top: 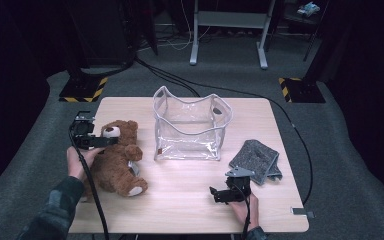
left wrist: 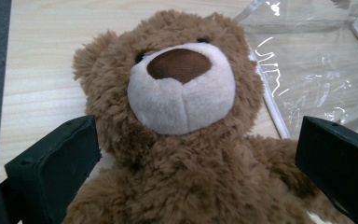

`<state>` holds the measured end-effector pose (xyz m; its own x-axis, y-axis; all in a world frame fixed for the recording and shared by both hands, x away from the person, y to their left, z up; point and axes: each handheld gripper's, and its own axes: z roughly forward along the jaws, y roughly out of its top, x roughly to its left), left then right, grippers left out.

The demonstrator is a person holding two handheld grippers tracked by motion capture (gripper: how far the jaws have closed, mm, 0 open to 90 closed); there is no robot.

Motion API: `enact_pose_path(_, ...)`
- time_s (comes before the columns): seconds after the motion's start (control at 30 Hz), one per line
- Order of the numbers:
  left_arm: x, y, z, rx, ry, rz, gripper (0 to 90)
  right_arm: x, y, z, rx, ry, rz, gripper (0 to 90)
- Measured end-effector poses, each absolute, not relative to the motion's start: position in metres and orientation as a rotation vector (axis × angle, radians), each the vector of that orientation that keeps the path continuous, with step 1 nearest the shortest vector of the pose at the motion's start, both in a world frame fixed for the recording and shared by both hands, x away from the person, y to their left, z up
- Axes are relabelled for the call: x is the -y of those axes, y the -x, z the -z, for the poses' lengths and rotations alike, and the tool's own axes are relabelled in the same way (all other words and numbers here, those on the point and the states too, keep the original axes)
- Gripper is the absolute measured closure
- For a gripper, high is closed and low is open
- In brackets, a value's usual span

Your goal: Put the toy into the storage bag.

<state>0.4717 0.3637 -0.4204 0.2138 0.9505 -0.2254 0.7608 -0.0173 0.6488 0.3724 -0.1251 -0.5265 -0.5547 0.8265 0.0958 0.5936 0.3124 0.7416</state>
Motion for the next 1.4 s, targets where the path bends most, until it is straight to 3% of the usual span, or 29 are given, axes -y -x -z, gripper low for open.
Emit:
enact_pose_path(0.53, -0.350, -0.486, 0.464, -1.680, -1.927, -0.270, 0.0, 0.123, -0.371, 0.528, -2.282, -1.253, -1.061, 0.1)
enact_pose_path(0.9, -0.336, -0.484, 0.481, -1.671, -1.946, -0.301, 1.4, 0.122, -0.371, 0.529, -2.269, -1.249, -1.055, 0.1)
enact_pose_path(1.23, -0.336, -0.479, 0.484, -1.632, -1.942, -0.352, 29.7, 0.122, -0.371, 0.529, -2.269, -1.264, -1.058, 1.0)
enact_pose_path(1.4, -0.335, -0.475, 0.484, -1.601, -1.938, -0.396, 38.3, 0.122, -0.371, 0.529, -2.268, -1.263, -1.063, 1.2)
